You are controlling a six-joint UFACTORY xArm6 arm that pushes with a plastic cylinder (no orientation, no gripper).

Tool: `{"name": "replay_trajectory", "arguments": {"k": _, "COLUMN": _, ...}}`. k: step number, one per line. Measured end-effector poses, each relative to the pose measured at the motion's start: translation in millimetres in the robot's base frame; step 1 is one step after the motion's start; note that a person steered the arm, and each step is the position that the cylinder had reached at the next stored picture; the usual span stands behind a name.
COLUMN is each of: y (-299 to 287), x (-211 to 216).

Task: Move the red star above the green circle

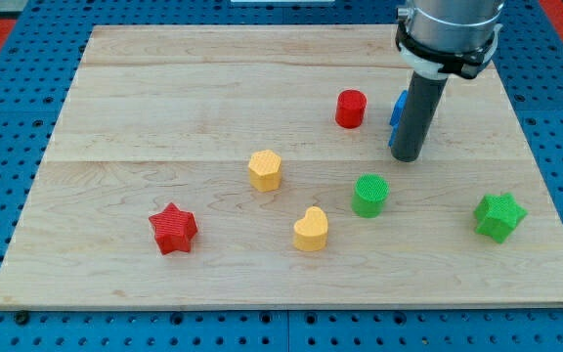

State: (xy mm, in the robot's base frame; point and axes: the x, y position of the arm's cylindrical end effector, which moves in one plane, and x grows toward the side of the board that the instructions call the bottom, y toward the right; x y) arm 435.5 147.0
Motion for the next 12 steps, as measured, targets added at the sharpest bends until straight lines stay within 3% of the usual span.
{"name": "replay_trajectory", "arguments": {"k": 2, "y": -14, "x": 122}}
{"name": "replay_trajectory", "arguments": {"k": 3, "y": -116, "x": 163}}
{"name": "replay_trajectory", "arguments": {"k": 4, "y": -243, "x": 161}}
{"name": "replay_trajectory", "arguments": {"k": 5, "y": -307, "x": 115}}
{"name": "replay_trajectory", "arguments": {"k": 6, "y": -282, "x": 65}}
{"name": "replay_trajectory", "arguments": {"k": 7, "y": -277, "x": 47}}
{"name": "replay_trajectory", "arguments": {"k": 8, "y": -277, "x": 93}}
{"name": "replay_trajectory", "arguments": {"k": 9, "y": -247, "x": 97}}
{"name": "replay_trajectory", "arguments": {"k": 10, "y": -244, "x": 37}}
{"name": "replay_trajectory", "arguments": {"k": 11, "y": -224, "x": 11}}
{"name": "replay_trajectory", "arguments": {"k": 12, "y": -165, "x": -5}}
